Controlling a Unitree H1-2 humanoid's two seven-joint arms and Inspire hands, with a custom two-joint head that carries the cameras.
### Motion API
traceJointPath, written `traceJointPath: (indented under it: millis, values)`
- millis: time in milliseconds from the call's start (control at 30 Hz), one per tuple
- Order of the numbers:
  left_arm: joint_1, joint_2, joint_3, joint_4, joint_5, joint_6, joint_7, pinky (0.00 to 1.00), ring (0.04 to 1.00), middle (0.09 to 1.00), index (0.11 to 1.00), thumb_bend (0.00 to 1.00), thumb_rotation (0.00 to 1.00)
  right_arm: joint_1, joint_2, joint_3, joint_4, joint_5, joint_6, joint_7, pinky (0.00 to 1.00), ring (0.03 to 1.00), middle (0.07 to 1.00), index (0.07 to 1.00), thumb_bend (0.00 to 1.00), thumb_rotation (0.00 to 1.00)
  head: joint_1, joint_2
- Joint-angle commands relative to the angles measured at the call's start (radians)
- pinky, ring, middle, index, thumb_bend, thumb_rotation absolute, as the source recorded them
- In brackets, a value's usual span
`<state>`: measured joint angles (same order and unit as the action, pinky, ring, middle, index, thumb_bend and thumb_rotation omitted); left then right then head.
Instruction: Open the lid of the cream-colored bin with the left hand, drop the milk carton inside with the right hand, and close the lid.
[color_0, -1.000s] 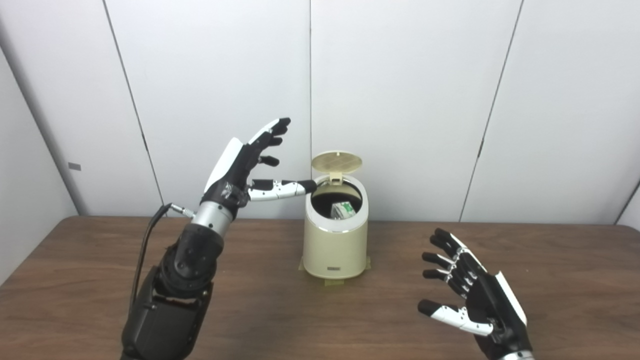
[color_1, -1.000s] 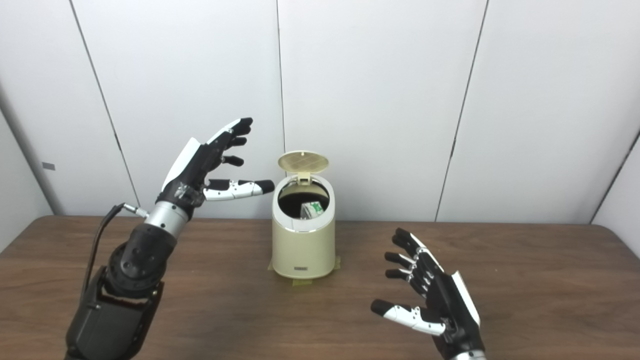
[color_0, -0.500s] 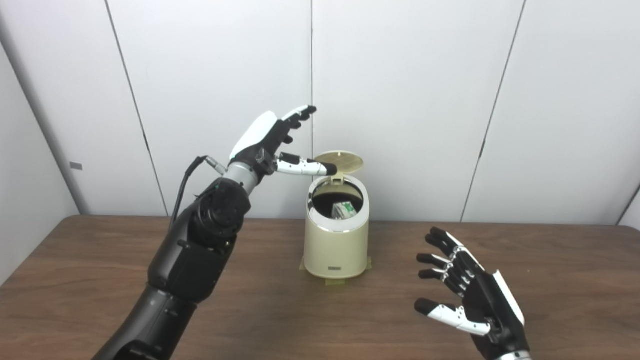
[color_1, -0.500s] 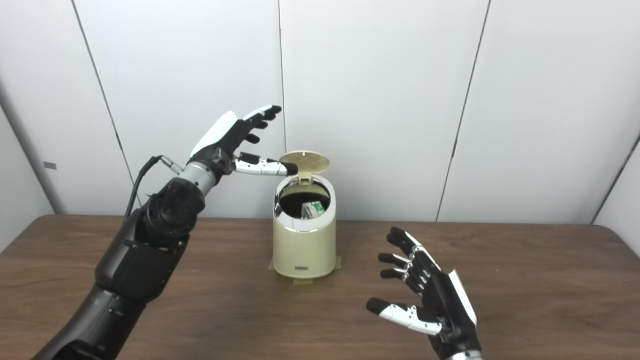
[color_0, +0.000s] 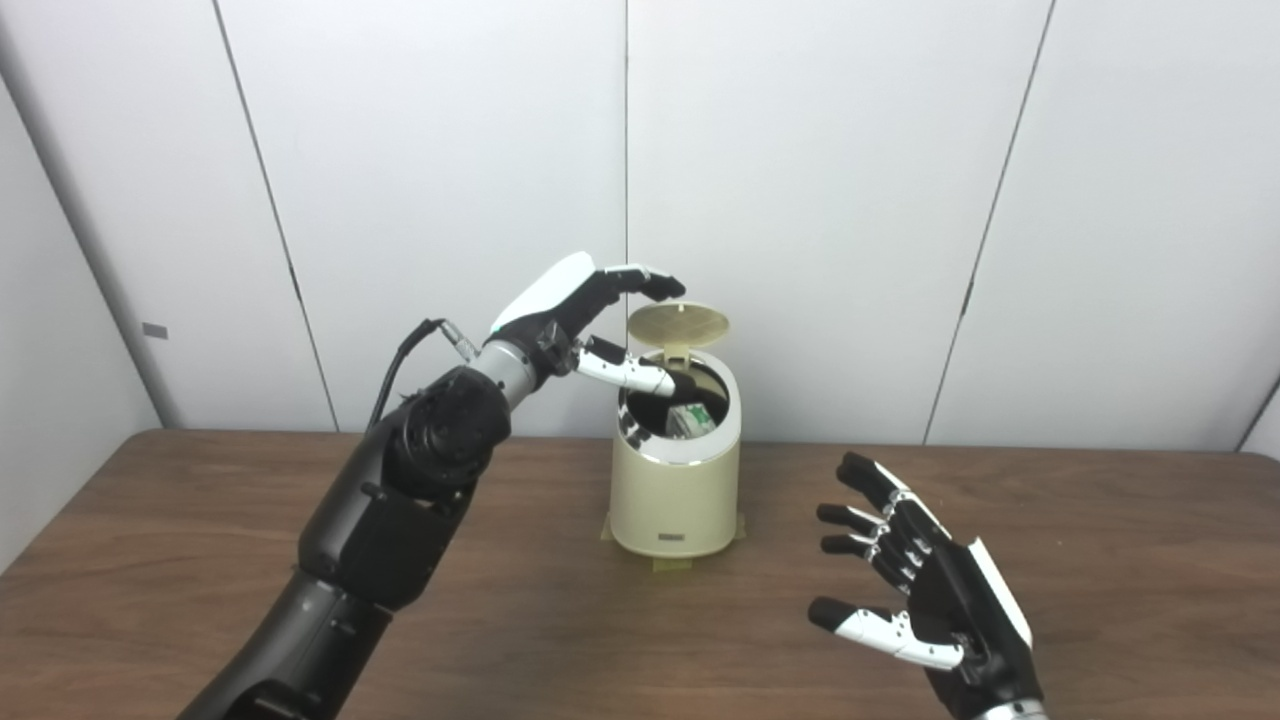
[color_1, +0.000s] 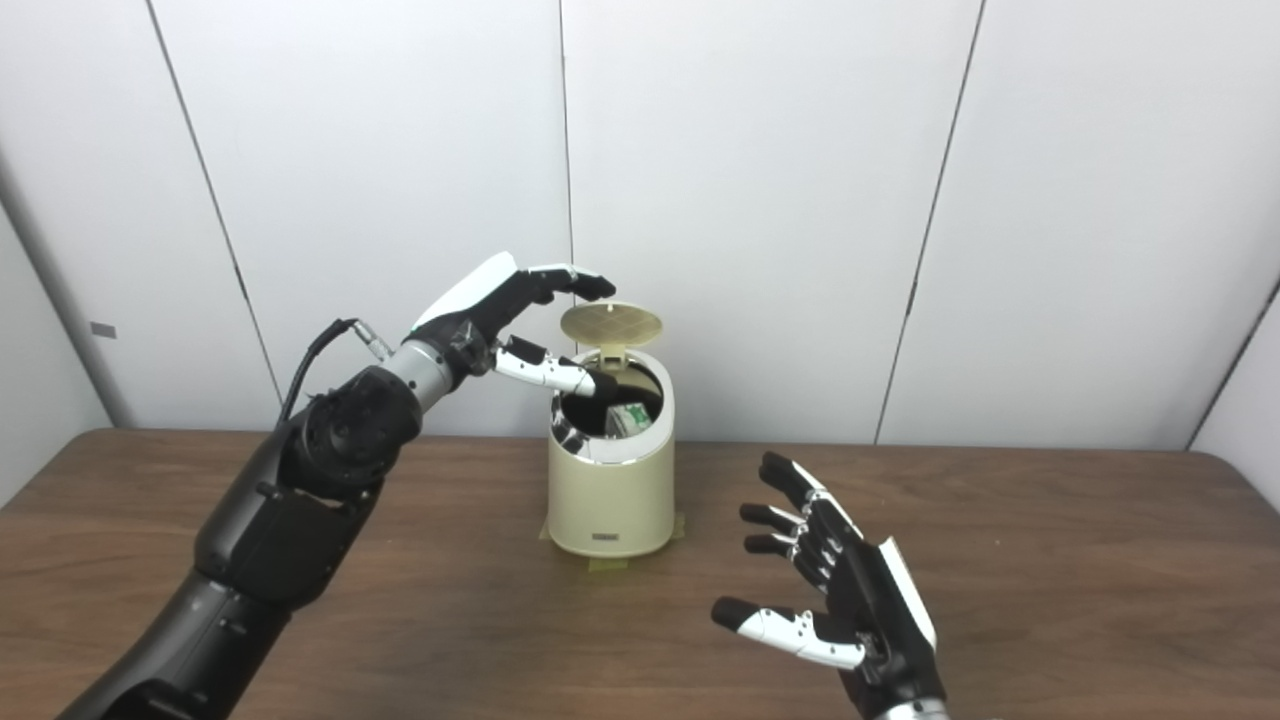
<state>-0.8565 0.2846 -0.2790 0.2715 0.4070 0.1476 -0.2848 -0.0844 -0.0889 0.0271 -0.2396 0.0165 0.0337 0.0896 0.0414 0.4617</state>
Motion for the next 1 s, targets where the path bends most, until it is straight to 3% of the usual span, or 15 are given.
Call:
traceJointPath:
  millis: [0, 200, 500, 667, 967]
  values:
    - [-0.047, 0.007, 0.005, -0.017, 0.005, -0.038, 0.009, 0.91, 0.924, 0.840, 0.784, 0.94, 0.32, -0.030, 0.007, -0.005, -0.044, -0.001, -0.014, -0.009, 0.68, 0.780, 0.900, 0.867, 0.80, 0.26, -0.001, 0.001]
    - [-0.037, 0.011, -0.003, -0.023, 0.005, -0.057, 0.000, 0.98, 0.947, 0.836, 0.799, 0.93, 0.32, -0.027, 0.014, -0.004, -0.052, 0.004, 0.003, -0.012, 0.67, 0.767, 0.893, 0.869, 0.80, 0.25, -0.006, 0.003]
    - [-0.018, 0.026, -0.005, -0.066, 0.020, -0.038, -0.031, 0.94, 0.947, 0.848, 0.800, 0.92, 0.31, -0.024, 0.016, -0.004, -0.054, 0.011, 0.004, -0.008, 0.66, 0.769, 0.895, 0.881, 0.79, 0.25, -0.009, 0.014]
    - [0.004, 0.038, 0.002, -0.101, 0.020, -0.032, -0.052, 0.84, 0.889, 0.838, 0.793, 0.94, 0.29, -0.025, 0.018, -0.004, -0.056, 0.005, 0.007, -0.013, 0.67, 0.770, 0.899, 0.880, 0.79, 0.26, -0.011, 0.023]
    - [0.042, 0.055, 0.011, -0.142, 0.019, -0.036, -0.075, 0.96, 0.941, 0.856, 0.806, 0.93, 0.29, -0.026, 0.022, -0.003, -0.065, -0.003, 0.013, -0.017, 0.65, 0.761, 0.899, 0.875, 0.80, 0.27, -0.015, 0.034]
